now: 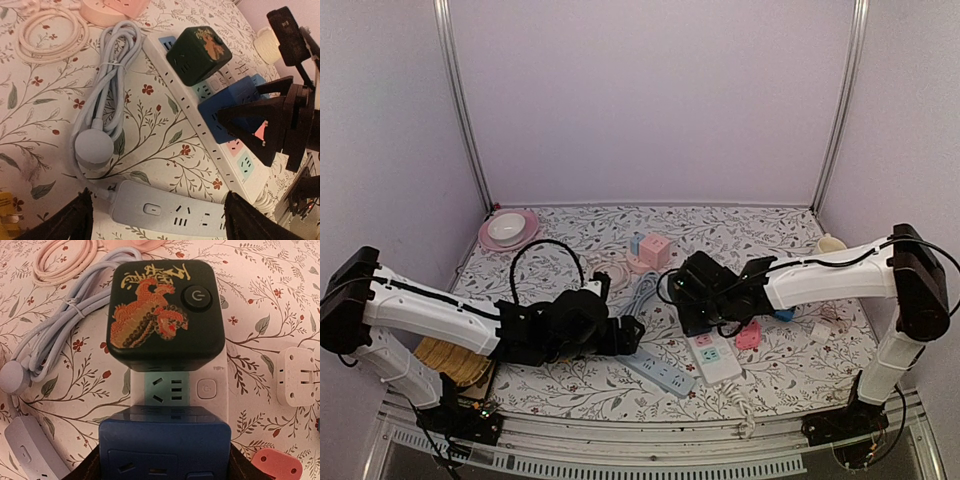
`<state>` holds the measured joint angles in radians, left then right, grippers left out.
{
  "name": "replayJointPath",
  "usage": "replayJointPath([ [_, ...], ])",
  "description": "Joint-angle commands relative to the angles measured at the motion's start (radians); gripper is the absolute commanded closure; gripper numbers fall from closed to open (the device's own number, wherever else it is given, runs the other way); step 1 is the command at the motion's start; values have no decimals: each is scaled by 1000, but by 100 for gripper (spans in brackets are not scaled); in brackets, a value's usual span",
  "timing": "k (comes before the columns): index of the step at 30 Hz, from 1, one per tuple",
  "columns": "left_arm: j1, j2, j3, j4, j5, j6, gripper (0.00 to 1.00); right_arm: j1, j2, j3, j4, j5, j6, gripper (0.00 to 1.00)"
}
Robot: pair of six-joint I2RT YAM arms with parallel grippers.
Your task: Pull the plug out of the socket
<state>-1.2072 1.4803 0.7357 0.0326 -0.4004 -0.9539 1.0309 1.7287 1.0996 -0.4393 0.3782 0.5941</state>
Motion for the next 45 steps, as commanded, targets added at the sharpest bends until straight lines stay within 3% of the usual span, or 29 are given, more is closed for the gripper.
replayJointPath([
  [1,-3,11,-1,36,11,0,9,41,-65,-40,15,6,-45,64],
  [8,17,60,38,42,49,16,9,58,-184,-181,97,-79,-90,66],
  [18,44,191,214,-20,77,59,9,83,-301,-308,144,-126,-71,66],
  [29,82,334,380,-105,84,75,9,120,-285,-300,137,-107,-46,66],
  [45,99,396,333,-190,15,67,9,130,-281,-211,122,-74,-62,66],
])
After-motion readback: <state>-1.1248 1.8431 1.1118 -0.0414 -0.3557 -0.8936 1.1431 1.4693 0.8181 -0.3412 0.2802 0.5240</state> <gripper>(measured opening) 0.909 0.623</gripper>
